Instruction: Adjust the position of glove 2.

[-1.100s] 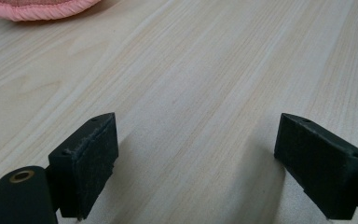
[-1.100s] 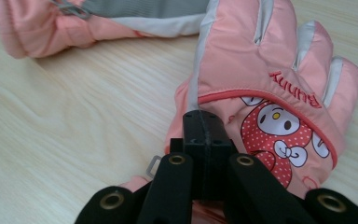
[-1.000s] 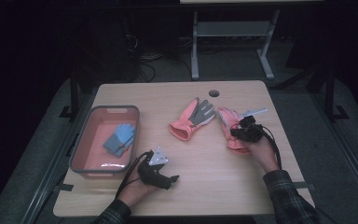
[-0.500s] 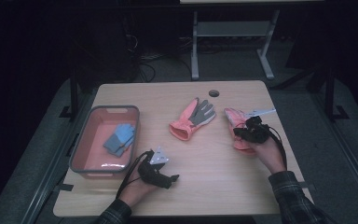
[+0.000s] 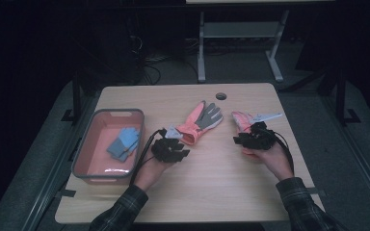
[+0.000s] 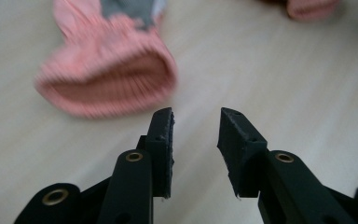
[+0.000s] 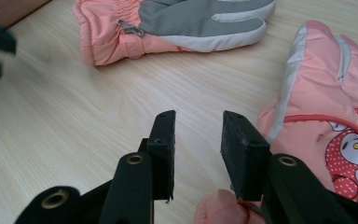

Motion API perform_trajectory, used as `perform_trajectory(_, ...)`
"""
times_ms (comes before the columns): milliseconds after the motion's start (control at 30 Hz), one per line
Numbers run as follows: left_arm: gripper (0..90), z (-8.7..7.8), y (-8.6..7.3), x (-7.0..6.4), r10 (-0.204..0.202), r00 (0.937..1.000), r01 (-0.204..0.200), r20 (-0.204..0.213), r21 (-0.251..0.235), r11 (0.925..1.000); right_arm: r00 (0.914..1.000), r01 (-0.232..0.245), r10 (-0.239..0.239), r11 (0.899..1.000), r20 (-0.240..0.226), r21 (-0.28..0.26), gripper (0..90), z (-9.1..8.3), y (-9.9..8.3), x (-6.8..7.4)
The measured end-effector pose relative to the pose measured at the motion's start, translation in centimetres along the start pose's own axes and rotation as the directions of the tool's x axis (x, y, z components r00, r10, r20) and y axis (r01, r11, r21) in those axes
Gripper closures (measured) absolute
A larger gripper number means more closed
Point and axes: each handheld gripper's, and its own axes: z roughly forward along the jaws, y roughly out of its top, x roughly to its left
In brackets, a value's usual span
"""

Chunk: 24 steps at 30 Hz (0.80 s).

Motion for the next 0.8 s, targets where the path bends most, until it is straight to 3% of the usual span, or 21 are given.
perform_trajectory(233,71.3,1.5,3.9,2.3,0.009,0.9993,-0.009,-0.036,0.003,1.0000,0.9998,0.016,-0.016,1.000,-0.008,0.004,61.9,0.2,0.3,0.2)
perform_trajectory(433,89.3,4.1,6.1,4.5,-0.013,0.9985,0.015,-0.054,0.039,0.9991,0.9997,0.018,-0.018,1.000,-0.016,0.000,61.2,0.3,0.3,0.4)
perform_trajectory(633,89.5,7.0,6.3,6.0,-0.027,0.9982,0.032,-0.054,0.106,0.9938,0.9995,0.022,-0.022,1.000,-0.022,0.001,59.7,0.3,0.3,0.2)
perform_trajectory(800,89.7,7.2,5.7,5.9,-0.032,0.9993,0.034,-0.019,0.128,0.9912,0.9997,0.011,-0.011,1.000,-0.023,0.000,58.0,0.2,0.2,0.1)
